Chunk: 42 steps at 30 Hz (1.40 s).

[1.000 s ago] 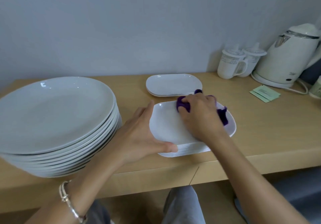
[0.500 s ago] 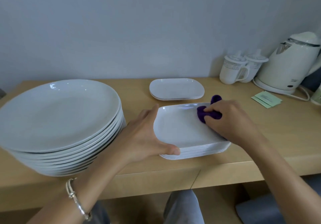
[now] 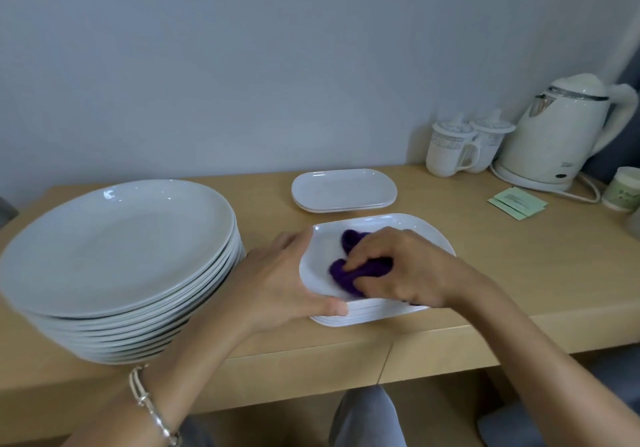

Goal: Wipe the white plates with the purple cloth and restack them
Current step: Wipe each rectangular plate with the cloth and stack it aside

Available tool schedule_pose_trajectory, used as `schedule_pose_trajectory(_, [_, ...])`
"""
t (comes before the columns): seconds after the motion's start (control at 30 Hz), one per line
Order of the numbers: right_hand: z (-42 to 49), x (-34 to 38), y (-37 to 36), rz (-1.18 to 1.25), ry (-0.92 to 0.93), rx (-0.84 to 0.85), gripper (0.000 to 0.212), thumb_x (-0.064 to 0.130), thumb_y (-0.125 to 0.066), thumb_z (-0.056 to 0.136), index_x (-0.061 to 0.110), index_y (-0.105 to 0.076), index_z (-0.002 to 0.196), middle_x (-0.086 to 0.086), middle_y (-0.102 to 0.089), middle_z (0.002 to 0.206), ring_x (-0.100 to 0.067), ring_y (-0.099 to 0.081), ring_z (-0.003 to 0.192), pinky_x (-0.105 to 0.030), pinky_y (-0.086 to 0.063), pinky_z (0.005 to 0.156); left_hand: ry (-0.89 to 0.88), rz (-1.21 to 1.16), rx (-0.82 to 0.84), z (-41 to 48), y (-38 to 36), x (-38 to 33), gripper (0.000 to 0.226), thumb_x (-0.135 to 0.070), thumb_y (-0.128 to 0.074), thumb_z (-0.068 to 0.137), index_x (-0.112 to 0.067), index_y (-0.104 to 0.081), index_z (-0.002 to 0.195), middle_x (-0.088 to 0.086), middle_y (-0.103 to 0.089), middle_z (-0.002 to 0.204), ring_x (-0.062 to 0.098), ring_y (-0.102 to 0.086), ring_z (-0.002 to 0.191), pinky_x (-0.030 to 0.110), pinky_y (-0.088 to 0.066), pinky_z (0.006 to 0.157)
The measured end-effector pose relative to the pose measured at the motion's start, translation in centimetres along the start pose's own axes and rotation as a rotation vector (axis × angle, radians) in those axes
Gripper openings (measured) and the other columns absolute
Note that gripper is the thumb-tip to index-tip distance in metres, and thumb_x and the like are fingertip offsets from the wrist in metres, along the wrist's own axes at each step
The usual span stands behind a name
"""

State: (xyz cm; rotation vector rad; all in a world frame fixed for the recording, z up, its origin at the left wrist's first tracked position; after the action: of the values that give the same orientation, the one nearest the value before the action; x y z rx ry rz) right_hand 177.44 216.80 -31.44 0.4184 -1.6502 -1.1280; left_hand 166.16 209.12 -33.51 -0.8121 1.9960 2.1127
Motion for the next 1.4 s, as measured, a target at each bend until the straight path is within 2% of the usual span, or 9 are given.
schedule_pose_trajectory(0.17, [-3.1, -4.6, 5.6, -0.021, -0.237, -0.368, 0.017, 0.024, -0.067, 0.08, 0.035, -0.072, 0.092, 0.009, -0.066, 0.093, -0.006, -0.058, 0.08, -0.011, -0.041, 0.06, -0.143, 0.351, -0.02, -1.4, -1.1, -1.7, 0.093, -0.078, -0.015, 0.068, -0.033, -0.046, 0.144, -0.005, -0.025, 0.161, 0.015, -0.02, 0.149, 0.028, -0.022, 0.116])
schedule_pose_trajectory(0.23, [-3.3, -4.6, 6.1, 0.058, -0.246, -0.443, 0.019, 0.021, -0.067, 0.081, 0.034, -0.071, 0.094, 0.01, -0.065, 0.091, -0.006, -0.059, 0.077, -0.008, -0.043, 0.049, -0.339, 0.445, -0.188, -1.8, -1.3, -3.0, 0.071, -0.063, -0.026, 0.077, -0.02, -0.072, 0.111, -0.002, -0.066, 0.124, 0.017, -0.053, 0.131, 0.032, -0.044, 0.104])
schedule_pose_trajectory(0.33, [-3.0, -3.5, 5.9, 0.12, -0.212, -0.492, 0.02, 0.018, -0.067, 0.081, 0.029, -0.073, 0.097, 0.007, -0.067, 0.088, -0.011, -0.061, 0.072, -0.01, -0.043, 0.042, -0.47, 0.46, -0.367, -2.4, -1.1, -3.7, 0.044, -0.049, -0.042, 0.078, -0.016, -0.071, 0.072, -0.008, -0.064, 0.07, 0.015, -0.069, 0.078, 0.024, -0.053, 0.068])
schedule_pose_trajectory(0.5, [-2.8, -1.8, 6.2, 0.175, -0.131, -0.595, 0.015, 0.018, -0.068, 0.081, 0.023, -0.074, 0.093, -0.004, -0.065, 0.079, -0.013, -0.054, 0.058, -0.021, -0.046, 0.04, -0.549, 0.491, -0.364, -2.8, -0.7, -3.9, 0.041, -0.048, -0.043, 0.085, -0.02, -0.069, 0.071, -0.008, -0.061, 0.063, 0.012, -0.063, 0.061, 0.025, -0.055, 0.059])
schedule_pose_trajectory(0.63, [-4.3, -0.1, 8.8, 0.198, -0.035, -0.824, 0.018, 0.015, -0.069, 0.08, 0.023, -0.074, 0.095, 0.016, -0.064, 0.081, -0.004, -0.058, 0.078, -0.01, -0.044, 0.062, -0.543, 0.288, -0.498, -3.7, 2.3, -3.8, 0.045, -0.052, -0.042, 0.091, -0.022, -0.071, 0.074, -0.009, -0.066, 0.062, 0.016, -0.064, 0.056, 0.027, -0.049, 0.044])
schedule_pose_trajectory(0.77, [-6.6, 1.7, 11.7, 0.285, 0.07, -1.04, 0.018, 0.018, -0.067, 0.081, 0.03, -0.073, 0.093, 0.034, -0.061, 0.082, 0.001, -0.058, 0.084, -0.027, -0.053, 0.066, -0.286, -0.202, -0.594, -2.3, 5.7, -2.6, 0.043, -0.05, -0.047, 0.094, -0.022, -0.039, 0.063, -0.007, -0.04, 0.049, 0.01, -0.04, 0.053, 0.016, -0.032, 0.05])
schedule_pose_trajectory(1.0, [-5.2, 2.6, 9.8, 0.243, 0.105, -0.904, 0.015, 0.01, -0.069, 0.08, 0.02, -0.075, 0.089, 0.012, -0.067, 0.078, -0.006, -0.058, 0.075, -0.024, -0.048, 0.062, 0.254, -1.117, -0.292, 3.5, 0.0, 3.0, 0.047, -0.048, -0.042, 0.102, -0.01, -0.068, 0.094, 0.013, -0.071, 0.093, 0.023, -0.064, 0.082, 0.032, -0.047, 0.068])
schedule_pose_trajectory(1.23, [-1.6, 0.4, 6.5, 0.283, -0.081, -0.653, 0.013, 0.017, -0.067, 0.082, 0.026, -0.074, 0.089, 0.0, -0.066, 0.081, -0.013, -0.059, 0.071, -0.021, -0.049, 0.046, 0.212, -0.258, -0.392, 3.7, 2.9, 2.5, 0.052, -0.039, -0.029, 0.107, -0.016, -0.043, 0.063, 0.006, -0.055, 0.074, 0.033, -0.056, 0.085, 0.035, -0.032, 0.066])
schedule_pose_trajectory(1.4, [-0.3, -0.2, 4.2, 0.168, -0.182, -0.501, 0.017, 0.02, -0.064, 0.084, 0.025, -0.075, 0.096, -0.005, -0.067, 0.086, -0.02, -0.062, 0.075, -0.028, -0.052, 0.045, 0.149, -0.307, -0.357, 3.1, 1.5, 2.3, 0.052, -0.048, -0.027, 0.104, -0.022, -0.036, 0.06, 0.015, -0.047, 0.07, 0.042, -0.056, 0.094, 0.035, -0.032, 0.066])
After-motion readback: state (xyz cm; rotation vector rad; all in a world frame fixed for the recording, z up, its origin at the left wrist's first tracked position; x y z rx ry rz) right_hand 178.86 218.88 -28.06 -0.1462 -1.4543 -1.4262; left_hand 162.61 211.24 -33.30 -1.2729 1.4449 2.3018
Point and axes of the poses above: each hand's wrist, its own z-axis towards the middle knuckle, its own y-axis out of the back of the hand, x = y × z, the point moved 9 cm from there along z, towards the middle knuckle
